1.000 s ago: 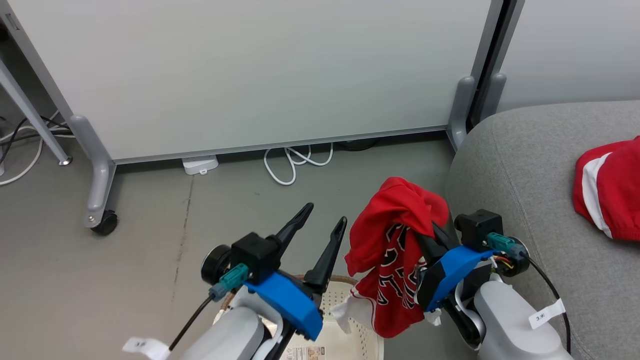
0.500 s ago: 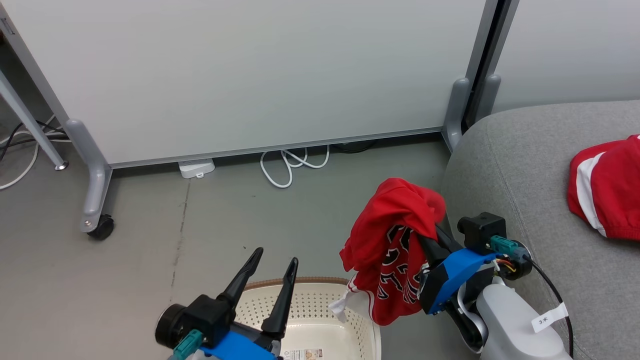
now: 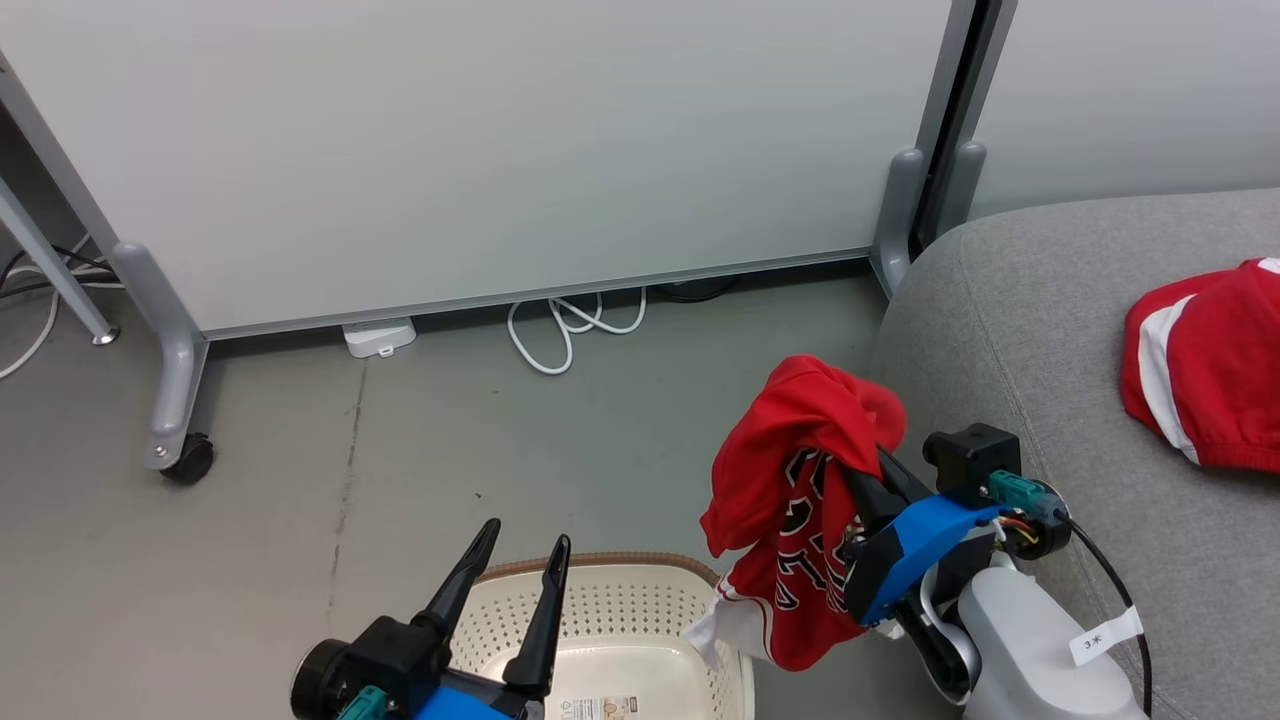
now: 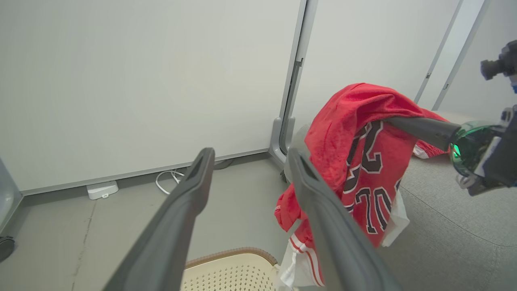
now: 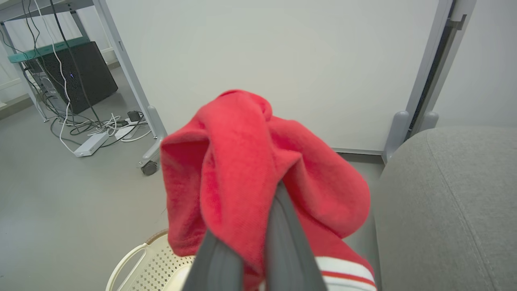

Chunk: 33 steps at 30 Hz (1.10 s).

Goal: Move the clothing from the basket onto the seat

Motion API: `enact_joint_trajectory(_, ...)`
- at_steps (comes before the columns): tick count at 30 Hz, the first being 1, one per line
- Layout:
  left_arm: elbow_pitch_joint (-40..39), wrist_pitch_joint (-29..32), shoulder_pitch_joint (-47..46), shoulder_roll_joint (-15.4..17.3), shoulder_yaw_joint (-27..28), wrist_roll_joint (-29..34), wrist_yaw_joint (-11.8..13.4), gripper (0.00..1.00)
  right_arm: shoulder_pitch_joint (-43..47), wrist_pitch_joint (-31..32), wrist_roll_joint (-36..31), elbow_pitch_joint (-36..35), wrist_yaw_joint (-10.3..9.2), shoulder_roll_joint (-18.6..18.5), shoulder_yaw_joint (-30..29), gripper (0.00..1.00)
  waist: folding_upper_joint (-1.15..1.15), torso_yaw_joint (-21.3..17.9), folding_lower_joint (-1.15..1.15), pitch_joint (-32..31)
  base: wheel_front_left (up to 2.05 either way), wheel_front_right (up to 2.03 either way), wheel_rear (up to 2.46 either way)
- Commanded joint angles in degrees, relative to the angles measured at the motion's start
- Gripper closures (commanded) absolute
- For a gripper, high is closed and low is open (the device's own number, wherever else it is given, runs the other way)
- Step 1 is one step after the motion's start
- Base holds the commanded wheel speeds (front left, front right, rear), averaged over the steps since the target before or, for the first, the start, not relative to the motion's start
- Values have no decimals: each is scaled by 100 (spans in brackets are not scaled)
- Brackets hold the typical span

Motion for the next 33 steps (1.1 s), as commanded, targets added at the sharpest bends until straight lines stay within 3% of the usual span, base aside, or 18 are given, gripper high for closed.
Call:
enact_joint_trajectory(1,-40,-26,21,40,-2,-33,-11,0,48,-27,-30,-41,3,12,-19,100,0,-13,0,-3,0,0,0)
enact_joint_trajectory(14,-39,-27,-118,76,-141,-66,-13,0,-8,-15,-49,-149,3,58,-28,100,0,-432,0,68,0,0,0)
enact_joint_trajectory(33,-99,-27,-373,175,-288,-109,-13,0,-81,-27,-115,-261,3,118,-100,100,0,-1864,0,309,0,0,0)
